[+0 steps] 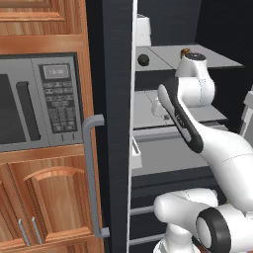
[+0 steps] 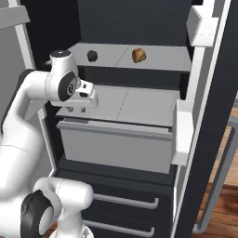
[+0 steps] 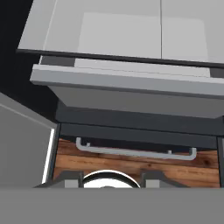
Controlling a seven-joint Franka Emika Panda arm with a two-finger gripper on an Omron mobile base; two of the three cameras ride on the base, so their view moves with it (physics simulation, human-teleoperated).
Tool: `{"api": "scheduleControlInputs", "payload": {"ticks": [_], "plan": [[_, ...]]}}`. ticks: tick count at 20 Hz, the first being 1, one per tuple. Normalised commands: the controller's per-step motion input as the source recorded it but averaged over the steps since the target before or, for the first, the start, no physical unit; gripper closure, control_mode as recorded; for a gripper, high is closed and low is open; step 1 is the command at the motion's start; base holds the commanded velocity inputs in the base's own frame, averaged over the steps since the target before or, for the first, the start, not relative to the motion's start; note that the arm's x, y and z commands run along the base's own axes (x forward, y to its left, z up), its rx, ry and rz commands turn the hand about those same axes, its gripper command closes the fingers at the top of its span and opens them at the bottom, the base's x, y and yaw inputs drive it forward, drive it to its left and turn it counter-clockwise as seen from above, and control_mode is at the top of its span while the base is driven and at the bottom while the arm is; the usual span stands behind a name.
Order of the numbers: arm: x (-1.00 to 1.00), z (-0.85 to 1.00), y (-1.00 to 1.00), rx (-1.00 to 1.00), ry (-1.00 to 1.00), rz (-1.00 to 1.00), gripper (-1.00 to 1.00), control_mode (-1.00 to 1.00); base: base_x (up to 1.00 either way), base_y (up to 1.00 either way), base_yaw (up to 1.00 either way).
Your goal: Move the bell pepper and bread from the top shelf to the second highest shelf to make space. Then, place the pitcher from the counter on the cleared top shelf.
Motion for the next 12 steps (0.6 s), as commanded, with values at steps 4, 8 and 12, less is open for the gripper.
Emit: {"api": "scheduleControlInputs", "payload": {"ticks": [4,8,12], "plan": [[-0.11,0.08,0.0,0.0,-0.27,0.0,-1.0,-1.0,0.0,0.0,0.0],[-0.11,0.43,0.0,0.04,-0.56,0.01,-1.0,-1.0,0.0,0.0,0.0],[0.02,0.66,-0.01,0.11,-0.51,0.02,-1.0,-1.0,0.0,0.0,0.0]]}}
